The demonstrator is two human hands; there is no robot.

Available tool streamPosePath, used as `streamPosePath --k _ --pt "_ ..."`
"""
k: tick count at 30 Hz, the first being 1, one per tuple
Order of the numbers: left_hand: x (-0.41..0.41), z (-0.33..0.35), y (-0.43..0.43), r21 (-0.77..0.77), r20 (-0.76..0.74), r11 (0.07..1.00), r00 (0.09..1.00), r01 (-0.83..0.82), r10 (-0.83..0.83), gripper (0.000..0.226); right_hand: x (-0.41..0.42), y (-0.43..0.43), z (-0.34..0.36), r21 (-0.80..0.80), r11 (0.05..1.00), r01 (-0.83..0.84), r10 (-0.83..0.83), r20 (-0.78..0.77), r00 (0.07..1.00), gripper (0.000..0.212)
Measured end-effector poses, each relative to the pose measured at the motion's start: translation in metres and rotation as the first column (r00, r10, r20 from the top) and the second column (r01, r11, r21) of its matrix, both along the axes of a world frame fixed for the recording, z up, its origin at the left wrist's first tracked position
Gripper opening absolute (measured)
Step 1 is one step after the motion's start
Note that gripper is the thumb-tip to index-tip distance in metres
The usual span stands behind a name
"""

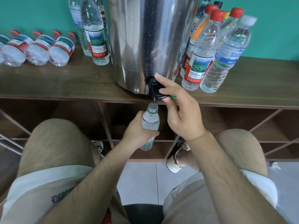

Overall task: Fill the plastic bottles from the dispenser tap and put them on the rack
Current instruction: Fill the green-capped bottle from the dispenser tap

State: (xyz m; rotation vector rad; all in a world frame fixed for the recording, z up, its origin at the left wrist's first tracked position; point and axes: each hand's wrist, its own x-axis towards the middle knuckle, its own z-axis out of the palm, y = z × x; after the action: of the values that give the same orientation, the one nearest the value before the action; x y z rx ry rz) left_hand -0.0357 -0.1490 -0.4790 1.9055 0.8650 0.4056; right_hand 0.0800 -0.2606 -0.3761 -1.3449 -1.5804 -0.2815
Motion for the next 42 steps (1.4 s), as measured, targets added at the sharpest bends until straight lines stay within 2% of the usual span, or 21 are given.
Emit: streamPosePath --k 19,30,35,40,42 --pt "0.002 -0.008 0.002 0.047 -0.026 0.999 1.0 -0.007 0.008 0.062 -0.002 0.001 -0.001 0.028 0.997 0.066 -0.065 -0.034 0.997 0.027" --pt "-0.001 -0.001 -0.001 0.018 -0.023 1.0 1.0 -0.017 0.018 0.062 -0.004 0.004 -0.004 0.029 0.991 0.127 -0.126 -0.037 0.991 0.046" --pt "-0.002 0.003 -0.004 -0.009 -0.006 1.0 1.0 -0.027 0.027 0.06 -0.011 0.004 0.003 0.034 0.989 0.147 -0.144 -0.076 0.987 0.042" --pt "-0.005 0.011 -0.007 -0.045 0.025 0.999 0.999 -0.024 0.026 0.059 -0.016 0.009 0.022 0.035 0.99 0.134 -0.127 -0.149 0.981 0.017" --pt "-0.006 0.014 -0.009 -0.06 0.035 0.998 0.999 -0.022 0.024 0.057 -0.015 0.017 0.034 0.001 0.984 0.176 -0.173 -0.164 0.971 0.016"
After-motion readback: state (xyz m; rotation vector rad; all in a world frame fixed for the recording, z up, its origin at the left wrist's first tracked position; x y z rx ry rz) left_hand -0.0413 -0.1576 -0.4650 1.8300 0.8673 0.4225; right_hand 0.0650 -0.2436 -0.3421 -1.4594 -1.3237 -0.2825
